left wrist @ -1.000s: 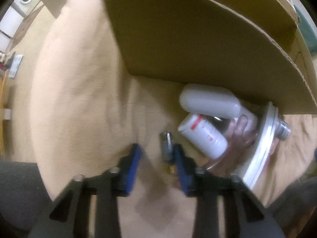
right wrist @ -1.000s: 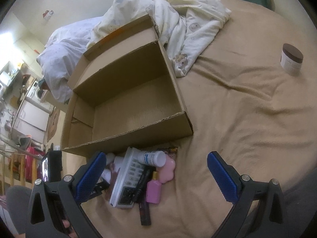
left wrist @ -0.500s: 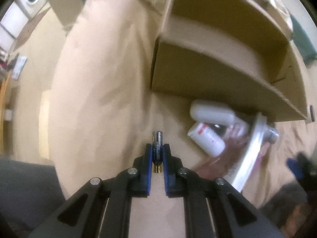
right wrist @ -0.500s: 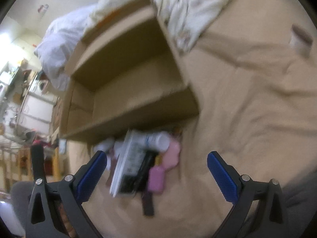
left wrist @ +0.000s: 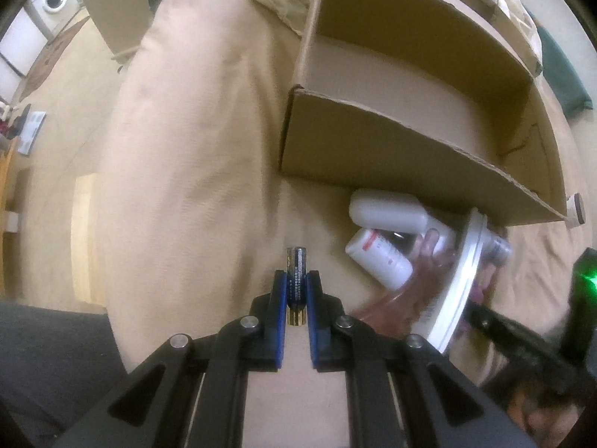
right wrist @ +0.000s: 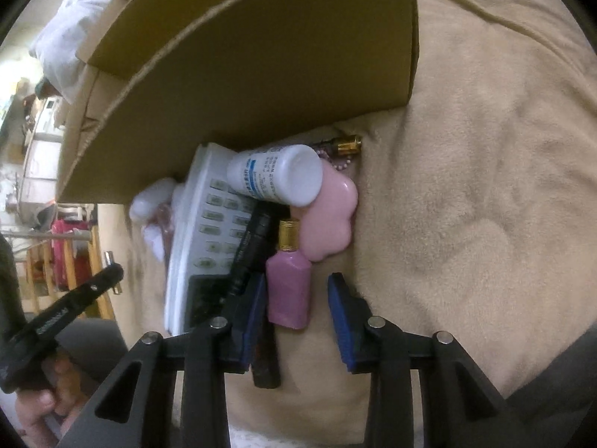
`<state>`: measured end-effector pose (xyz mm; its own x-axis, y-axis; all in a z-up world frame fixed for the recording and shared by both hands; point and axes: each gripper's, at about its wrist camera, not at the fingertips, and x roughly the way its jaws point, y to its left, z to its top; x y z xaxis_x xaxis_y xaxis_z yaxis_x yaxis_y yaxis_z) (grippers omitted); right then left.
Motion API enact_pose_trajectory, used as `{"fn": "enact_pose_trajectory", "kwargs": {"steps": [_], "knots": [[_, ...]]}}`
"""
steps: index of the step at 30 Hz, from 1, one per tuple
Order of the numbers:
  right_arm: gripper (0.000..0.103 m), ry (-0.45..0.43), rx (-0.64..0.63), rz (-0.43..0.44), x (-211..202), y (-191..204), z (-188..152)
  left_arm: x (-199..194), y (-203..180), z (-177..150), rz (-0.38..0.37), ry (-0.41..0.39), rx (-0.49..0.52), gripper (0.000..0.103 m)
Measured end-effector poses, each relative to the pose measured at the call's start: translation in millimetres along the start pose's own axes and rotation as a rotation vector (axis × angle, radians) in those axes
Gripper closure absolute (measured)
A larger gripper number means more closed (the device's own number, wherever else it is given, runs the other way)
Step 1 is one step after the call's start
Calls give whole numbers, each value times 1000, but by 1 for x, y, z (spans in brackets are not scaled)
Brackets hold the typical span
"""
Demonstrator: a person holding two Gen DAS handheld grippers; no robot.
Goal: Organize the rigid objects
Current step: 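Carry the battery and pink perfume bottle into the box and release both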
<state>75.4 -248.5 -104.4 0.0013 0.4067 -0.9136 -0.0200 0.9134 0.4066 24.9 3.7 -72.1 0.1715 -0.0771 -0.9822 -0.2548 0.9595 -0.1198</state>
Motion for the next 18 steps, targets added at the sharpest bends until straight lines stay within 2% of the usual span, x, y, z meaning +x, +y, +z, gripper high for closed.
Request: {"fn": "enact_pose_trajectory", "kwargs": {"steps": [1, 5, 11, 18], "knots": [[79, 6, -15, -9, 4, 2, -1, 0, 0, 1, 3, -1, 6, 94], [79, -28, -104, -66, 7, 19, -9, -1, -1, -1, 21, -10, 21, 94], [79, -65, -102, -51, -2, 15, -16, 0, 2, -5, 41, -3, 27, 94], [79, -112, -123, -66, -16, 22, -24, -21, -13, -6, 40, -58, 91, 94]]}}
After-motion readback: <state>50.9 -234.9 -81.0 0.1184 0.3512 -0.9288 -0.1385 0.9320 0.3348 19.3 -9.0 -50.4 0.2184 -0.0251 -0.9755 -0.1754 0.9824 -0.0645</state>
